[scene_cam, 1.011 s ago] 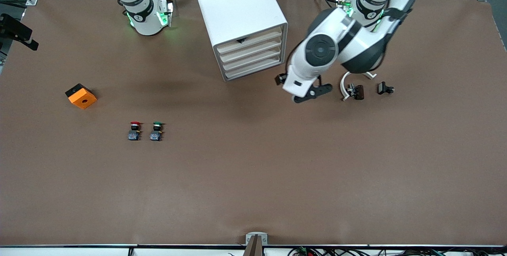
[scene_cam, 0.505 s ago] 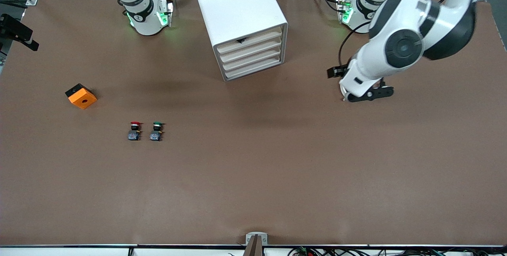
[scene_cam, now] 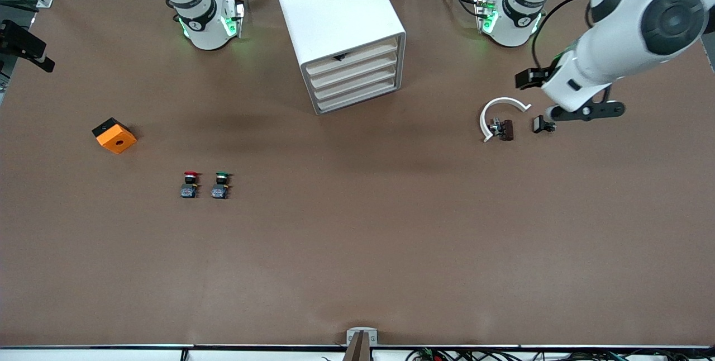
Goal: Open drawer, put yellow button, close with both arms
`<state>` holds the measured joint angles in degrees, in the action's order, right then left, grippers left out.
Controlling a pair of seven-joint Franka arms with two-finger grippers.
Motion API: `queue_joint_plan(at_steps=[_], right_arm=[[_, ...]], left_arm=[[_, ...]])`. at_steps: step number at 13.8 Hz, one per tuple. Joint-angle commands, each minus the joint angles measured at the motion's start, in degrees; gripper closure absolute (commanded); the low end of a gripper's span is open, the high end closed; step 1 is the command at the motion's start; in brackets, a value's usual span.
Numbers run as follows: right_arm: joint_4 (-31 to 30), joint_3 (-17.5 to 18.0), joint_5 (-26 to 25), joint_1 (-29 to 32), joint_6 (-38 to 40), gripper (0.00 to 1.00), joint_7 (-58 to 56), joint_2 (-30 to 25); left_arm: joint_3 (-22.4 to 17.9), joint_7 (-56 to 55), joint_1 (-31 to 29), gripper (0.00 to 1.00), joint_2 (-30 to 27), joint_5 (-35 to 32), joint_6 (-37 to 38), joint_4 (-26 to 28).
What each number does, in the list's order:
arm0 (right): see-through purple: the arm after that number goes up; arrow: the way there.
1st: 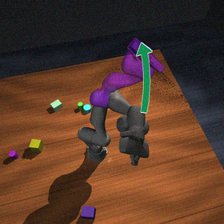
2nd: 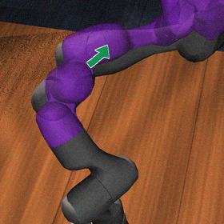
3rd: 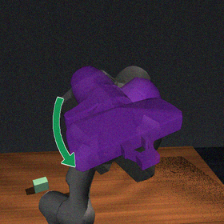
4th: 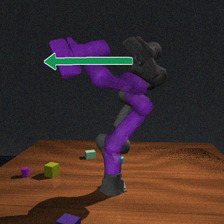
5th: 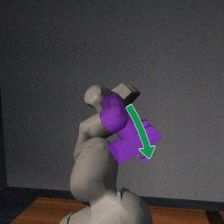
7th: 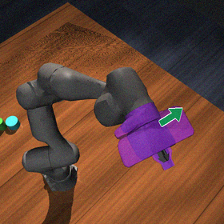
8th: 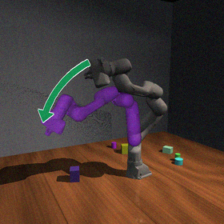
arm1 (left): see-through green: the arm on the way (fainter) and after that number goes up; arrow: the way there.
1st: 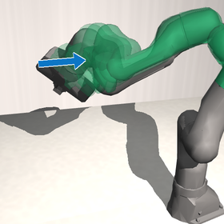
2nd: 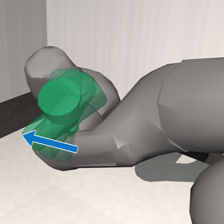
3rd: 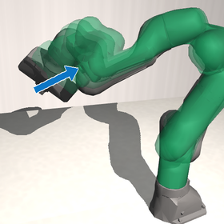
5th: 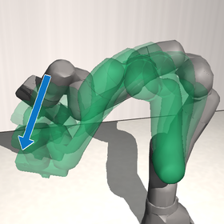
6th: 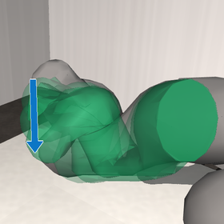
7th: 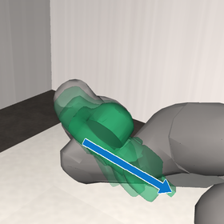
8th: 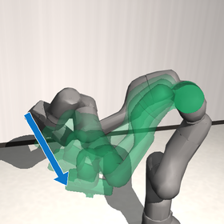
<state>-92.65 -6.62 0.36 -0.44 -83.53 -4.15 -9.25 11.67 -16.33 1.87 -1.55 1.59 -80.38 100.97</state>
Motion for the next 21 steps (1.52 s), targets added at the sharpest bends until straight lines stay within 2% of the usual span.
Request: queue_joint_plan(at_steps=[1, 3, 6, 10, 13, 17, 21], right_arm=[[-1.0, -0.1, 0.4, -0.5, -0.6, 0.0, 1.0, -1.2], [-1.0, -0.1, 0.3, -0.5, -0.6, 0.0, 1.0, -1.2], [-1.0, -0.1, 0.3, -0.5, -0.5, 0.0, 1.0, -1.2], [-1.1, -0.2, 0.4, -0.4, -0.3, 0.0, 1.0, -1.1], [-1.0, -0.2, 0.3, -0.3, -0.5, 0.0, 0.9, -1.0], [1.2, -0.6, 0.4, 0.2, 0.0, 0.0, 1.6, -0.2], [1.3, -0.5, 0.3, -0.1, -0.1, 0.0, 1.5, -0.2]], left_arm=[[-7.8, 4.1, 3.8, 0.0, -6.6, -0.3, -0.1, 4.0], [-9.4, 6.1, 3.7, 0.0, -9.1, -0.9, -2.8, 5.9], [-9.6, 9.6, 1.7, 0.0, -13.7, -2.4, -11.6, 10.8], [-9.6, 10.6, -0.2, 0.0, -14.2, -2.4, -11.6, 7.2], [-9.9, 10.8, -0.6, 0.0, -14.0, -2.3, -8.8, 4.2], [-9.9, 10.8, -0.6, 0.0, -13.3, -1.9, -7.2, 2.3], [-9.8, 10.1, -0.3, 0.0, -8.3, -1.8, -6.0, -2.7]])
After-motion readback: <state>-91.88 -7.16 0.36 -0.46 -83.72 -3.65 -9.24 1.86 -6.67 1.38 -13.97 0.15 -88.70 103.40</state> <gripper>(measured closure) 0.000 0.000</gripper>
